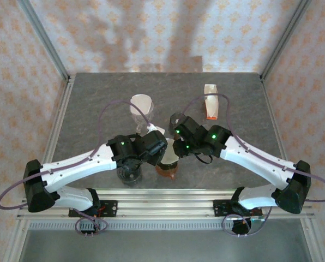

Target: Place the coffee filter in the dripper

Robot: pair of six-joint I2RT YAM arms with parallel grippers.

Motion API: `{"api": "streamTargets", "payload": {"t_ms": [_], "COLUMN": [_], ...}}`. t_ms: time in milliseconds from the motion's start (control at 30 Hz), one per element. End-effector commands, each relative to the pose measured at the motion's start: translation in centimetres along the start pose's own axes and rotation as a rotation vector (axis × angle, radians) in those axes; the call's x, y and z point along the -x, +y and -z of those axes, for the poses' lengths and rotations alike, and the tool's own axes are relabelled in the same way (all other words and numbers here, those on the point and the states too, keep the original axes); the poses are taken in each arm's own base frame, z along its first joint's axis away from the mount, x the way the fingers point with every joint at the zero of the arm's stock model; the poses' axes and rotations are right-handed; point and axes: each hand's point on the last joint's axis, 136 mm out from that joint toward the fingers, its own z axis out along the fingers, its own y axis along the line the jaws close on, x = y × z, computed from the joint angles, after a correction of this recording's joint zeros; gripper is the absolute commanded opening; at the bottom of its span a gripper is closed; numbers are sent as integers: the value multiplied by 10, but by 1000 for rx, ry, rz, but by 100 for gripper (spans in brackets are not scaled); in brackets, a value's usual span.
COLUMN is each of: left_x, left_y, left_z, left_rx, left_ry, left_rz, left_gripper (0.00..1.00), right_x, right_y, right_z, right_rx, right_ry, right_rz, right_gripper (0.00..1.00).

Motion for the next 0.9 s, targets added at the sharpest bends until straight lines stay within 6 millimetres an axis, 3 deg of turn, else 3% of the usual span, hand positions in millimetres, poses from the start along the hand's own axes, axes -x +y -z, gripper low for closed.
{"api": "streamTargets", "payload": {"t_ms": [0,433,867], "left_x": [0,-3,-4], "left_y": [0,-3,-4], "left_z": [3,-6,-8], "left_rx": [-10,-13,-14], "left_ry": [-16,-7,-7], "left_rz": [17,18,21], "left_gripper": [51,48,48], "right_x": [10,13,3], "right_y": [0,2,5], "right_z": [13,21,8], "right_rx": [-9,28,38], "right_ry": [-53,-92,-43], "right_rz": [-7,-36,-38], "right_gripper": [33,35,15]}}
